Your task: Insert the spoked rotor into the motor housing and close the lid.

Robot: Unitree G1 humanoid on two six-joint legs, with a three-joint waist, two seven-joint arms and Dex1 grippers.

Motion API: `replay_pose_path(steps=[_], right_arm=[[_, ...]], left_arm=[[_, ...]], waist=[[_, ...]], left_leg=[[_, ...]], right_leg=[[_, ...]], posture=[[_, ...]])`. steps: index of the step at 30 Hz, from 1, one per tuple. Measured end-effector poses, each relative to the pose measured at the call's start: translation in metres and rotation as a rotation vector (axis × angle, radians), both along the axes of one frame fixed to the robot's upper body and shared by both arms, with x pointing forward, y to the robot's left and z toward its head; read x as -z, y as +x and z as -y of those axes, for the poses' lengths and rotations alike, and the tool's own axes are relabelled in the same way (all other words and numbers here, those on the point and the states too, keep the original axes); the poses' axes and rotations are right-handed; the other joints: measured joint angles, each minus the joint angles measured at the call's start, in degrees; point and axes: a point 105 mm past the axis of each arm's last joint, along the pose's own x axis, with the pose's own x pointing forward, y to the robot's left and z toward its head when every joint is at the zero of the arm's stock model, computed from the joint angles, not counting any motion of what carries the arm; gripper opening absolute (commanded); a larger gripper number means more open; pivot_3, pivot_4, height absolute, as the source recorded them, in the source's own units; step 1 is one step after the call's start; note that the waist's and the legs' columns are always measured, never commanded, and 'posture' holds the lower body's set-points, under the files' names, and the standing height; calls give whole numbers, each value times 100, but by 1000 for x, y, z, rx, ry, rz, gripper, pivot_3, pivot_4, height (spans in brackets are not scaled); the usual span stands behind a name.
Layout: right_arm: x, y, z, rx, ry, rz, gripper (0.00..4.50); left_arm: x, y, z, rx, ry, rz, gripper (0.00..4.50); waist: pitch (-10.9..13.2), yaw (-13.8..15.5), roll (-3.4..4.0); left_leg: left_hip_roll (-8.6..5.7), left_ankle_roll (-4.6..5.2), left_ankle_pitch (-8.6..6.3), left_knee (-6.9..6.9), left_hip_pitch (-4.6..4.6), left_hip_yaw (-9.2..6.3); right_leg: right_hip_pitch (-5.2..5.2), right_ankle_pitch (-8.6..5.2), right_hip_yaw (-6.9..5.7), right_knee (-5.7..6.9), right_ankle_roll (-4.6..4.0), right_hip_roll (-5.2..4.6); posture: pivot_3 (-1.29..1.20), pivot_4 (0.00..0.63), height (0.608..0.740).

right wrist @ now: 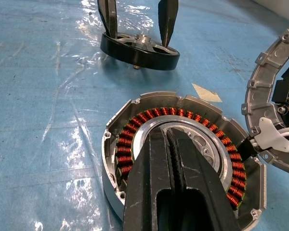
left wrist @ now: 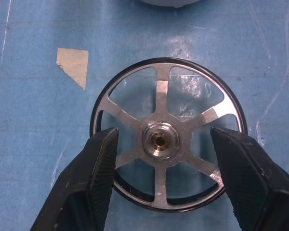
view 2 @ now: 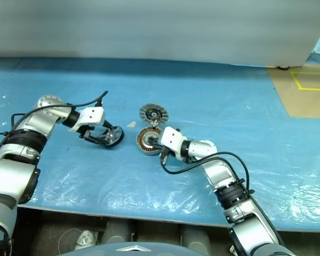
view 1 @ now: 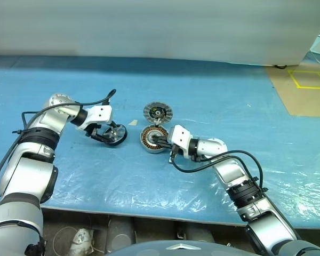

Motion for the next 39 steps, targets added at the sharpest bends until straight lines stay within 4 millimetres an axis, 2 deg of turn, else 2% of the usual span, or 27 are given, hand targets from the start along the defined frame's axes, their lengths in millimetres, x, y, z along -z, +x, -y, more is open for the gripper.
replay_pose_path(steps=[4, 6, 13, 17, 24, 27, 34, 39], right_arm=[[0, 0, 0, 1, 0, 0, 0], [0, 0, 0, 1, 0, 1, 0], [-2, 2, 5, 11, 2, -2, 0], [-19, 4, 10, 25, 73, -4, 0], [-44, 6, 30, 52, 129, 2, 0], [-48, 7, 40, 65, 123, 5, 0], [-35, -6, 55, 44, 82, -72, 0], [-24, -17, 63, 28, 46, -109, 0]], left_arm=[[1, -2, 2, 7, -13, -11, 1681], [0, -2, 3, 15, -17, -5, 1315], [1, -3, 3, 12, -31, 12, 1315], [-5, -6, 12, -4, -132, -41, 1315], [-47, -8, 35, -21, -347, -43, 1315], [-52, -10, 45, -29, -390, -46, 1315], [-34, -14, 66, -63, -466, -85, 1315], [-34, -10, 78, -68, -498, -60, 1315]], waist=[[0, 44, 0], [-1, 57, 1], [-1, 65, 1], [1, 71, -1], [3, 72, -5], [3, 62, -5], [4, 58, -5], [4, 61, -5]], left_leg=[[-1, 0, 0, 0, 5, 1], [-1, 0, 0, 1, 6, 1], [-2, 0, 0, 2, 18, 2], [0, 0, 0, 2, 8, 2], [0, 0, 0, -1, -8, 2], [0, 0, 0, -2, -6, 2], [0, 2, 1, -1, -9, 2], [-1, 3, 0, 2, -8, 2]], right_leg=[[1, 0, 1, 2, 0, -1], [3, 0, 2, 3, 0, -2], [14, -1, 2, 6, -1, -5], [7, -1, 0, 3, -1, -4], [-7, -1, -1, 0, -1, -1], [-7, -1, 0, 0, -1, -2], [-7, -1, 0, -2, -1, -1], [-6, -1, 1, -1, -1, -1]], posture=[[0, 150, 740], [0, 150, 740], [0, 150, 740], [0, 150, 740], [0, 150, 740], [0, 150, 740], [0, 150, 740], [0, 150, 740]])
